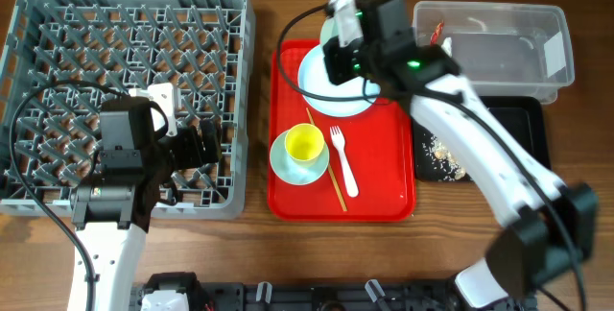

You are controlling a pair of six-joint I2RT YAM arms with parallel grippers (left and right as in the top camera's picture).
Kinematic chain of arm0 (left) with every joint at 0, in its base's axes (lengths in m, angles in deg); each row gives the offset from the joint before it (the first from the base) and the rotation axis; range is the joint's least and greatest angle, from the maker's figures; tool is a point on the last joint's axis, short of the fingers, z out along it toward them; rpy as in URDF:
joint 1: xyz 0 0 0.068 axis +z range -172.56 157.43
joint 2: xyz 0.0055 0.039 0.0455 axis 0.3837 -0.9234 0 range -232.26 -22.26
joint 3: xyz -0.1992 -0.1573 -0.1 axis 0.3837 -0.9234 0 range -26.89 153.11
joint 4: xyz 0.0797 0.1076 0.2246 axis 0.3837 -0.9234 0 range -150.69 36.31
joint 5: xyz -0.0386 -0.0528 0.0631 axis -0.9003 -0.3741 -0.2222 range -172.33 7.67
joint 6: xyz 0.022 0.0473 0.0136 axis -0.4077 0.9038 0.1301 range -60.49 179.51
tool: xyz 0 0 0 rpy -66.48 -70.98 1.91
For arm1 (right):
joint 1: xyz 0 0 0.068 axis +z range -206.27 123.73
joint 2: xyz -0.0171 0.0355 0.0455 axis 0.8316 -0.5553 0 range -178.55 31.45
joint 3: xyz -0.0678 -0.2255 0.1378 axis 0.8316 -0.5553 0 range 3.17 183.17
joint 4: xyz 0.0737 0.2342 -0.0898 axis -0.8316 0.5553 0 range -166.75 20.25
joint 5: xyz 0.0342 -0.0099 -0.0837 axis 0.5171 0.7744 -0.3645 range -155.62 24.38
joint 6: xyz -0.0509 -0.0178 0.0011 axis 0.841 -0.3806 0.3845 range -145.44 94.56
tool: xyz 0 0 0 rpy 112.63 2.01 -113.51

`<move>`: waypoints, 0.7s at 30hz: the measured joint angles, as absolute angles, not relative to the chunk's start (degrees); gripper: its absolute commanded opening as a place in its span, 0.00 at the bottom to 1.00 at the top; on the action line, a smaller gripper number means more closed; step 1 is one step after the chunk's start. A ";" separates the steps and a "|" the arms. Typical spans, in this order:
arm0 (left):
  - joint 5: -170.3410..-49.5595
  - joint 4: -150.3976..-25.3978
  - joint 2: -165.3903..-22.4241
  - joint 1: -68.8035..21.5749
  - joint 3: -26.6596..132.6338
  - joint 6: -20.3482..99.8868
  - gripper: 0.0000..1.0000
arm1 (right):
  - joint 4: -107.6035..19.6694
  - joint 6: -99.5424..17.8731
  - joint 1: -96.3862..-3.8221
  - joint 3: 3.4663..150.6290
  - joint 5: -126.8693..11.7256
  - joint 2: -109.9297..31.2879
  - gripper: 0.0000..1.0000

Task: Sort waste into correct bins and load items into the dishwasher rack
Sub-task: 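Bring the emptied bowl back and set it on the white plate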

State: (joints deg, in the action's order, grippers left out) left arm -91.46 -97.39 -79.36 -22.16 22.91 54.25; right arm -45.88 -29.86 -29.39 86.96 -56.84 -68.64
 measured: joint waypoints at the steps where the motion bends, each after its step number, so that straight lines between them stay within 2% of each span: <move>1: -91.48 -97.37 -79.38 -22.16 22.91 54.27 1.00 | -45.86 -29.84 -29.39 86.96 -57.17 -70.24 0.04; 12: -91.48 -97.37 -79.38 -22.16 22.91 54.25 1.00 | -45.18 -32.31 -29.46 86.96 -58.35 -81.34 0.06; 14: -91.48 -97.39 -79.38 -22.16 22.91 54.25 1.00 | -44.55 -32.70 -29.46 86.96 -58.24 -81.56 0.11; 17: -91.48 -97.37 -79.38 -22.16 22.91 54.27 1.00 | -43.39 -33.16 -29.46 86.96 -58.17 -81.89 0.11; 21: -91.48 -97.37 -79.38 -22.16 22.91 54.25 1.00 | -42.10 -33.71 -29.46 86.96 -57.69 -81.95 0.24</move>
State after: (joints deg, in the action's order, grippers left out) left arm -91.48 -97.37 -79.38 -22.16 22.91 54.25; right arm -42.10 -33.71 -29.46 86.96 -57.69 -81.95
